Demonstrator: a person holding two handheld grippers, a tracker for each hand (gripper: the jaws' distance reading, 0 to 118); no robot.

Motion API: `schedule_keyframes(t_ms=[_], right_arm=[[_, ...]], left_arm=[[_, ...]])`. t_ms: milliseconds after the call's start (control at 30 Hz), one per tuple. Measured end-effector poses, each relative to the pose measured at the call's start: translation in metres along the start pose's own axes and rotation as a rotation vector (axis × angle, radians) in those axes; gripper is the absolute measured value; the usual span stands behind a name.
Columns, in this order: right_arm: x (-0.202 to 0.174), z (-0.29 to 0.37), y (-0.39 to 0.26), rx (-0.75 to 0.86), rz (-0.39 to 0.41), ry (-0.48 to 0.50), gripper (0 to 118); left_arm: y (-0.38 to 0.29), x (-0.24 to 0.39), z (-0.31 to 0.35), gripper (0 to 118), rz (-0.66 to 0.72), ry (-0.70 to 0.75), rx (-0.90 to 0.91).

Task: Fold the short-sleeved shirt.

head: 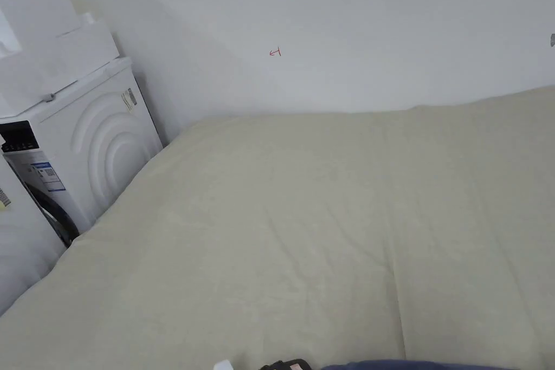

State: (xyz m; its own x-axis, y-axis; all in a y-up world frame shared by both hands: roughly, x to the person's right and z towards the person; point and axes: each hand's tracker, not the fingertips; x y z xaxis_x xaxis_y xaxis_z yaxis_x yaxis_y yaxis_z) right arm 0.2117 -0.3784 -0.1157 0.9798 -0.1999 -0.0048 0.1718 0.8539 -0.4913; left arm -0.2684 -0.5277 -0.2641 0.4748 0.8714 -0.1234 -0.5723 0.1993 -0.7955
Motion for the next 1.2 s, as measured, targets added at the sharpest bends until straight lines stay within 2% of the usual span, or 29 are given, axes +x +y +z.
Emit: schedule_keyframes(t_ms=[33,67,133,200,333,400,467,533,567,633,700,767,900,1033,1100,1133,1200], right_arm=[[0.0,0.0,0.0,-0.005,0.003,-0.001,1],[0.0,0.001,0.0,-0.006,0.005,-0.002,1],[0.001,0.003,-0.001,-0.006,0.001,-0.005,2],[0.003,0.003,-0.002,-0.014,-0.011,-0.012,2],[0.005,0.004,-0.003,-0.021,-0.019,-0.022,2],[0.006,0.004,-0.004,-0.02,-0.024,-0.02,2],[0.008,0.002,-0.006,-0.019,-0.033,-0.021,2],[0.011,0.0,-0.009,-0.021,-0.045,-0.015,2],[0.011,-0.002,-0.01,-0.023,-0.053,-0.018,2],[0.013,-0.003,-0.012,-0.027,-0.068,-0.013,2],[0.014,-0.004,-0.014,-0.026,-0.082,-0.008,2],[0.016,-0.003,-0.015,-0.024,-0.088,-0.005,2],[0.025,0.005,-0.018,-0.016,-0.089,-0.013,2],[0.041,0.015,-0.024,-0.01,-0.123,-0.036,2],[0.048,0.022,-0.028,-0.007,-0.126,-0.065,2],[0.05,0.024,-0.029,-0.005,-0.12,-0.087,2],[0.056,0.028,-0.033,-0.008,-0.117,-0.101,2]], left_arm=[[0.0,0.001,0.001,29,-0.002,0.055,0.034],[0.0,-0.007,-0.002,17,0.045,0.085,0.043],[-0.001,-0.014,0.001,13,0.1,-0.011,0.042],[0.018,-0.026,0.014,12,0.029,0.06,0.055],[0.043,-0.044,0.032,12,0.029,0.04,0.083],[0.061,-0.045,0.052,11,-0.091,0.136,0.122],[0.076,-0.05,0.071,11,-0.133,0.183,0.151],[0.085,-0.035,0.086,11,-0.223,0.263,0.178],[0.084,-0.019,0.089,11,-0.323,0.281,0.176],[0.053,0.052,0.095,12,-0.446,0.323,0.185],[0.027,0.092,0.083,12,-0.558,0.342,0.197],[0.009,0.102,0.059,12,-0.644,0.365,0.223],[-0.053,0.144,-0.008,12,-0.77,0.361,0.139],[-0.097,0.147,-0.088,12,-0.952,0.507,-0.02],[-0.108,0.132,-0.11,13,-0.92,0.546,-0.07],[-0.112,0.127,-0.118,19,-0.914,0.543,-0.076],[-0.119,0.118,-0.125,40,-0.908,0.522,-0.083]])
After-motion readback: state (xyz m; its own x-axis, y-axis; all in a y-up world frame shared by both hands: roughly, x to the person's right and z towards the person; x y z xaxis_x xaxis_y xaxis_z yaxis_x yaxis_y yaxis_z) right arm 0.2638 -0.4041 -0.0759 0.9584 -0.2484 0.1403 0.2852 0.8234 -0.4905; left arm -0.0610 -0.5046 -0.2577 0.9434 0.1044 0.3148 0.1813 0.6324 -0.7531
